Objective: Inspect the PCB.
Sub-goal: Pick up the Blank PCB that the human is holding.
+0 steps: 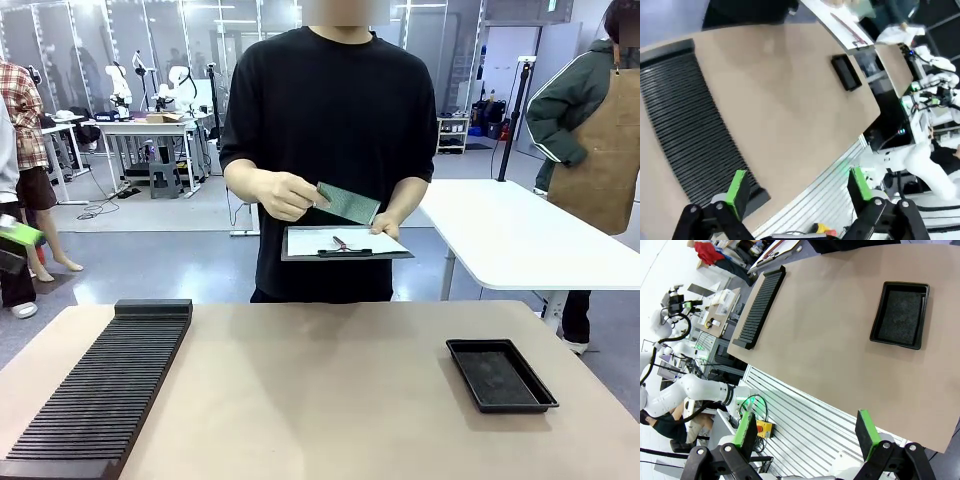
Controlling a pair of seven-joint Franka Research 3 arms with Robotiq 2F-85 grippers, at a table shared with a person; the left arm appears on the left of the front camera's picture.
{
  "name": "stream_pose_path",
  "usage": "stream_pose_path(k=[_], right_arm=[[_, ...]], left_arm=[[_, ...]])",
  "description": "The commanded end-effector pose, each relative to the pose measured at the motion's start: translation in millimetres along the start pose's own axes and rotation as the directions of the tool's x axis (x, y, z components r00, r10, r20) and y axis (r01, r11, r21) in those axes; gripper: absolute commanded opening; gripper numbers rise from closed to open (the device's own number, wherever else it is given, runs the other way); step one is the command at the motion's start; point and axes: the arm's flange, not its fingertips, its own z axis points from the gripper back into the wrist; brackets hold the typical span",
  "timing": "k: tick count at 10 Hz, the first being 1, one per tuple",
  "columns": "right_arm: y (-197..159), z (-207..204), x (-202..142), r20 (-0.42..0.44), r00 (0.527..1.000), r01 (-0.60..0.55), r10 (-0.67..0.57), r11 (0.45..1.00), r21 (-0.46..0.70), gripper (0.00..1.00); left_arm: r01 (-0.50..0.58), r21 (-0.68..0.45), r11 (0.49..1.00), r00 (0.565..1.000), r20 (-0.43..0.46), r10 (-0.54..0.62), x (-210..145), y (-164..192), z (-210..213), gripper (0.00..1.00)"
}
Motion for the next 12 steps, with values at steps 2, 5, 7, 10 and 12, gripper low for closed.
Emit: stream_pose_path(k=[2, 5, 7, 10, 12], right_arm=[[1, 2, 0, 0.006, 1.000, -0.018, 0.018, 1.000, 0.012, 1.00], [1, 2, 0, 0.006, 1.000, -0.018, 0.018, 1.000, 0.012, 1.00], [1, 2, 0, 0.006, 1.000, -0.018, 0.018, 1.000, 0.012, 1.00], [1, 2, 0, 0.006, 1.000, -0.018, 0.018, 1.000, 0.012, 1.00], [1, 2, 0, 0.006, 1.000, -0.018, 0.018, 1.000, 0.012, 1.00]], left_arm=[[0.007, 0.032, 0.999, 0.997, 0.074, -0.009, -45, 0, 49, 1.00], [-0.021, 0.004, 1.000, 0.995, 0.093, 0.021, -90, 7, 63, 1.00], [-0.029, -0.004, 1.000, 0.994, 0.108, 0.029, -97, 14, 59, 1.00], [-0.036, -0.017, 0.999, 0.994, 0.108, 0.037, -97, 15, 58, 1.00], [-0.036, -0.017, 0.999, 0.994, 0.108, 0.037, -97, 15, 58, 1.00]])
